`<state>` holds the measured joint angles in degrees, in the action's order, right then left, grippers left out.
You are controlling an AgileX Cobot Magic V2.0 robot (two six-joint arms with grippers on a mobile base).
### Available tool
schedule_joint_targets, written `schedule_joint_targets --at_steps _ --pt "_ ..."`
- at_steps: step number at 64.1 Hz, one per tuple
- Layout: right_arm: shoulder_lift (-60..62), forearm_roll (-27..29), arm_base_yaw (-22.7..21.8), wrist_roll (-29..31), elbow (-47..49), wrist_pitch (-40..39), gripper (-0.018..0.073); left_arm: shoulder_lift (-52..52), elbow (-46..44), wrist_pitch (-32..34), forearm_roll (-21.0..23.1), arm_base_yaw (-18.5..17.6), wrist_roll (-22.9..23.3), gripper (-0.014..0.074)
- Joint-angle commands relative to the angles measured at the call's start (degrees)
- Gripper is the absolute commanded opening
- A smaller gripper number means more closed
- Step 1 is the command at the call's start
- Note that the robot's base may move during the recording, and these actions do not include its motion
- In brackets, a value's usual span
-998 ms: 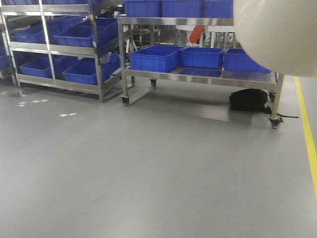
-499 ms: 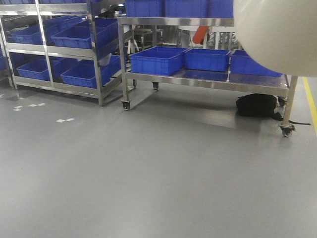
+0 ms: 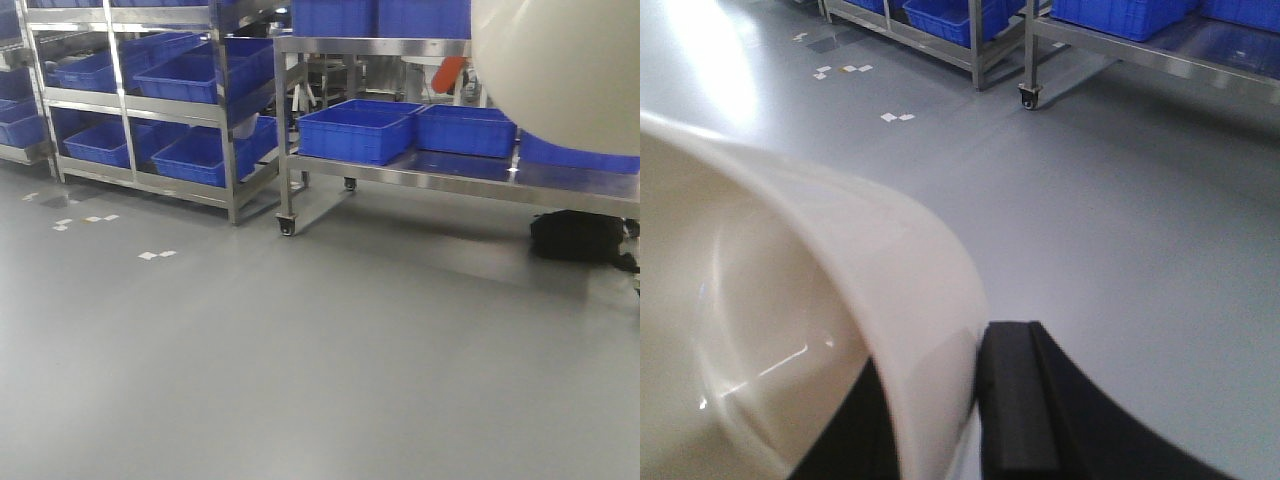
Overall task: Move white bin to right shelf second layer
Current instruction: 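Drive past the racks of blue bins carrying the white bin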
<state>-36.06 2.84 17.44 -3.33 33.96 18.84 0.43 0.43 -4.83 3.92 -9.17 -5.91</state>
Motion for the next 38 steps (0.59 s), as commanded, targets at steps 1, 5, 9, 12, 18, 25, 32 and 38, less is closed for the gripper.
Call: schedule_joint_targets --at_steps 1,5,9,12,18,25,32,38 --pt "0.1 0.0 -0.4 0.2 1.9 -6.1 0.0057 0.8 2.1 4.8 0.3 0.0 0.2 0.0085" --pt "0.1 0.0 -0.4 0.2 1.9 -6.1 0.0057 0.8 2.1 4.8 0.3 0.0 0.2 0.0085" --pt "0.1 0.0 -0.4 0.2 1.9 -6.1 0.0057 0.8 2.1 4.8 0.3 0.0 0.2 0.0085" --pt "0.1 0.0 -0.4 0.2 1.9 -6.1 0.0057 0.8 2.1 4.8 0.3 0.0 0.2 0.0085" --pt "0.1 0.0 -0.4 0.2 1.9 -6.1 0.0057 0.8 2.1 4.8 0.3 0.0 0.2 0.0085" --pt "0.1 0.0 -0.4 0.2 1.9 -6.1 0.0057 0.8 2.1 4.8 0.3 0.0 0.2 0.0085" --pt "0.1 0.0 -0.4 0.2 1.9 -6.1 0.0057 0.8 2.1 4.8 0.3 0.0 0.2 0.0085" --pt "0.1 0.0 -0.4 0.2 1.9 -6.1 0.0057 0.8 2.1 4.8 0.3 0.0 0.2 0.0085"
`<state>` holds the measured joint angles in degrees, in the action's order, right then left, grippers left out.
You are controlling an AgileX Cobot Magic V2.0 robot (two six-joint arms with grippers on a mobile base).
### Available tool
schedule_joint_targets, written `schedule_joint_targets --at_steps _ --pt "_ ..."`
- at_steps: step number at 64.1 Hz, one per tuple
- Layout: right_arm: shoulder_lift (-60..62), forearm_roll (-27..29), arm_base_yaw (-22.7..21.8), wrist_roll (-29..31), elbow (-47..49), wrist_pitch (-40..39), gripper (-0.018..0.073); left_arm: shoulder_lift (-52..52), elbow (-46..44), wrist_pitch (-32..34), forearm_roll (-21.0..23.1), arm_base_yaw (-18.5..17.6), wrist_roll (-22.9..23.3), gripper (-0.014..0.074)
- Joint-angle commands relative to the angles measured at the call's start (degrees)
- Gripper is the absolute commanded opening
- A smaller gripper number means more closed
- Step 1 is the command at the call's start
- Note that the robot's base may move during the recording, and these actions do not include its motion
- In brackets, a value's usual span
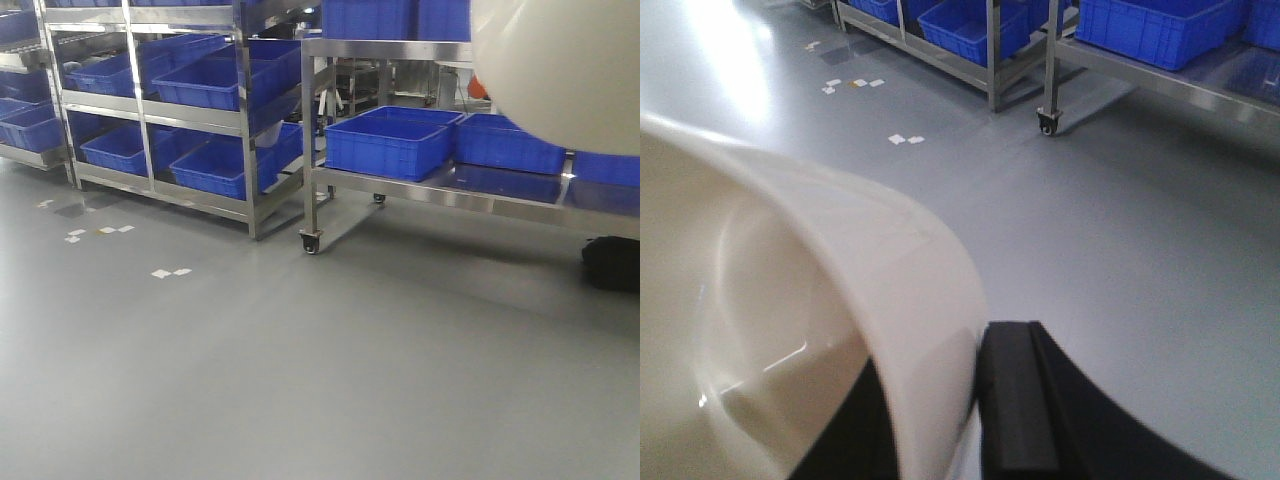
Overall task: Move white bin to right shelf second layer
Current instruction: 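Drive past the racks of blue bins carrying the white bin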
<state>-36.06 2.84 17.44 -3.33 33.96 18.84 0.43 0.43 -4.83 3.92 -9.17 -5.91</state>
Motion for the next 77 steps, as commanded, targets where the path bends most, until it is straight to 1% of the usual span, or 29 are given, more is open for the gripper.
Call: schedule_joint_targets --at_steps 1,77 --pt "0.1 0.0 -0.4 0.2 1.9 -6.1 0.0057 0.8 2.1 4.8 0.3 0.0 0.2 0.0085" --pt "0.1 0.0 -0.4 0.2 1.9 -6.1 0.0057 0.8 2.1 4.8 0.3 0.0 0.2 0.0085"
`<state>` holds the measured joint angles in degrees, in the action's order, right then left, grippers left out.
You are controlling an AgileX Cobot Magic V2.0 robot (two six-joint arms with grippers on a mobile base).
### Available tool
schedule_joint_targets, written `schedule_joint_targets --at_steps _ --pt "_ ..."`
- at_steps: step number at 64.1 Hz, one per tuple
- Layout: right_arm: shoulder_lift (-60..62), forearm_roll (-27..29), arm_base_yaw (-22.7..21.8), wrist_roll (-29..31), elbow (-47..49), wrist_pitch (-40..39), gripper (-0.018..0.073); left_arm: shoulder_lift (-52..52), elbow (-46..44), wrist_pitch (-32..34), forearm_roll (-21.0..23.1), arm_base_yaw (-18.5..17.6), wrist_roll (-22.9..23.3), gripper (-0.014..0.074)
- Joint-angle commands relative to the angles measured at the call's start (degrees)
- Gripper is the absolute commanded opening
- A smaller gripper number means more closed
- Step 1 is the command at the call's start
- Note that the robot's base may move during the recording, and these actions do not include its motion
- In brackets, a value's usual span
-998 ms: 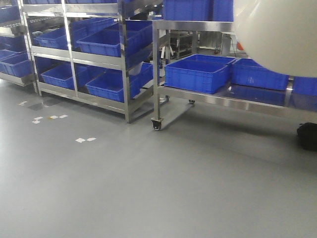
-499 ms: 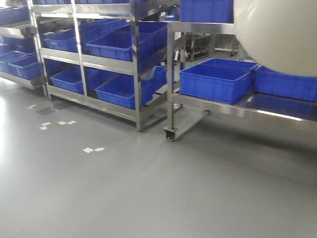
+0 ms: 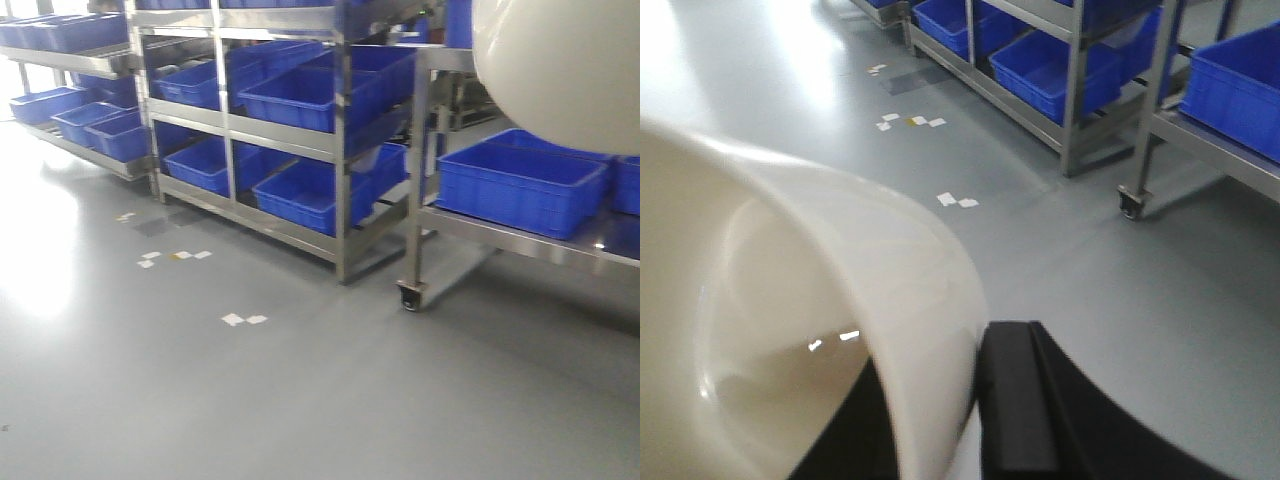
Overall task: Move white bin to right shelf second layer
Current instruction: 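Drive past the racks of blue bins carrying the white bin, then drive toward the windows with the bin held in the right gripper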
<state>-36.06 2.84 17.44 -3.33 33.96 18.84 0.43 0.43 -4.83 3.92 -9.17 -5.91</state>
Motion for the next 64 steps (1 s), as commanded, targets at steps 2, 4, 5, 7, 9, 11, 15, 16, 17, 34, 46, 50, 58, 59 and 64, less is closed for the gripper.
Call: schedule_joint_targets --at_steps 2,4,5,7,9,11,15,16,17,34,46,50,58,59,64 --pt "0.1 0.0 -0.4 0.2 1.9 -6.1 0.0057 0.8 2.1 4.8 0.3 0.0 0.2 0.0085" --pt "0.1 0.0 -0.4 0.2 1.9 -6.1 0.0057 0.8 2.1 4.8 0.3 0.0 0.2 0.0085" --pt "0.1 0.0 -0.4 0.2 1.9 -6.1 0.0057 0.8 2.1 4.8 0.3 0.0 0.2 0.0085" --pt "0.1 0.0 -0.4 0.2 1.9 -6.1 0.0057 0.8 2.1 4.8 0.3 0.0 0.2 0.0085" --pt "0.1 0.0 -0.4 0.2 1.9 -6.1 0.0057 0.8 2.1 4.8 0.3 0.0 0.2 0.0085" --pt "0.1 0.0 -0.4 0.2 1.9 -6.1 0.0057 0.8 2.1 4.8 0.3 0.0 0.2 0.0085" --pt "0.1 0.0 -0.4 0.2 1.9 -6.1 0.0057 0.8 2.1 4.8 0.3 0.0 0.2 0.0085" --pt "0.1 0.0 -0.4 0.2 1.9 -6.1 0.0057 0.8 2.1 4.8 0.3 0.0 0.2 0.0085" --pt "0.1 0.0 -0.4 0.2 1.9 -6.1 0.0057 0.8 2.1 4.8 0.3 0.0 0.2 0.0085" --pt "0.1 0.0 -0.4 0.2 1.9 -6.1 0.0057 0.8 2.1 4.8 0.3 0.0 0.2 0.0085" --pt "0.1 0.0 -0.4 0.2 1.9 -6.1 0.0057 0.8 2.1 4.8 0.3 0.0 0.2 0.0085" --pt "0.1 0.0 -0.4 0.2 1.9 -6.1 0.0057 0.8 2.1 4.8 0.3 0.0 0.2 0.0085" --pt "0.1 0.0 -0.4 0.2 1.9 -6.1 0.0057 0.8 2.1 4.8 0.3 0.0 0.2 0.0085" --pt "0.1 0.0 -0.4 0.2 1.9 -6.1 0.0057 0.8 2.1 4.8 0.3 0.0 0.2 0.0085" --pt "0.1 0.0 -0.4 0.2 1.9 -6.1 0.0057 0.8 2.1 4.8 0.3 0.0 0.2 0.0085"
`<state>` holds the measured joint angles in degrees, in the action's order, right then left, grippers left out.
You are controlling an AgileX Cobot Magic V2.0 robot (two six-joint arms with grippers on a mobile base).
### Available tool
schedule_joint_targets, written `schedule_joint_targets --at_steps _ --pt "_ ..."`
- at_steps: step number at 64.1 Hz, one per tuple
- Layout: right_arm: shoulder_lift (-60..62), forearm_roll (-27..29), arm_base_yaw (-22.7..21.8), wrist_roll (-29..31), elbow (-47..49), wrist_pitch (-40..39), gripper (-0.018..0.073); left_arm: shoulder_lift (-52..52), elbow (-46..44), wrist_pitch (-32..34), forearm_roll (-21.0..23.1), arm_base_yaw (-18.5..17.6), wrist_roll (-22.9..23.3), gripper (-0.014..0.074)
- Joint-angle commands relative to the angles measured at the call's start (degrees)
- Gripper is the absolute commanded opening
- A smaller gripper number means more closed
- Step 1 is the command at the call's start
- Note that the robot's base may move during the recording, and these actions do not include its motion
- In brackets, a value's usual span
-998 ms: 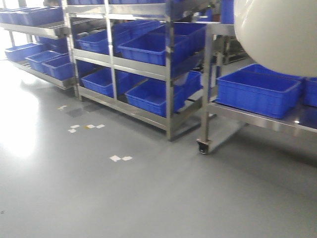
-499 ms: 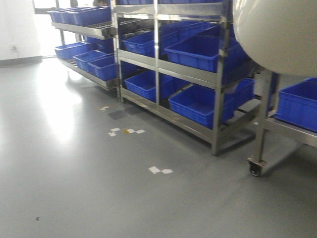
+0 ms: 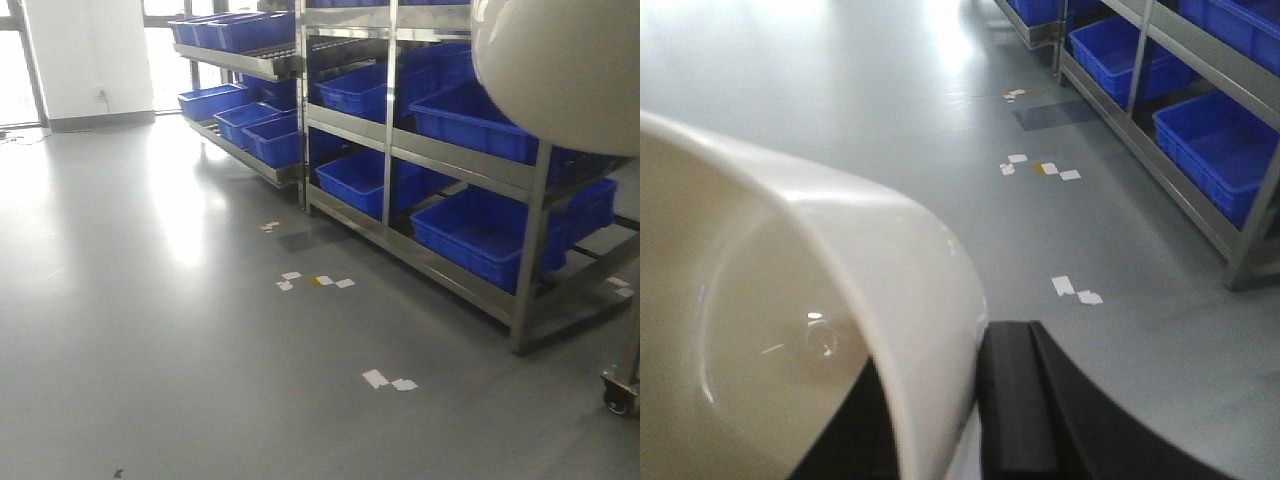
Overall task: Move white bin to right shelf second layer
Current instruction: 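Drive toward the windows with the bin held in the right gripper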
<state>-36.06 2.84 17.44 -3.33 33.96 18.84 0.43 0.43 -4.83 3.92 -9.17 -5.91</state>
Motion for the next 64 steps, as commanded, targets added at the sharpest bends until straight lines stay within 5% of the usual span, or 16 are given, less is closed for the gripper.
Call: schedule_joint_targets --at_steps 1,64 --pt "0.1 0.0 -0.4 0.2 1.9 -6.1 0.0057 0.8 2.1 4.8 0.3 0.0 0.2 0.0085" --pt "0.1 0.0 -0.4 0.2 1.9 -6.1 0.0057 0.8 2.1 4.8 0.3 0.0 0.2 0.0085"
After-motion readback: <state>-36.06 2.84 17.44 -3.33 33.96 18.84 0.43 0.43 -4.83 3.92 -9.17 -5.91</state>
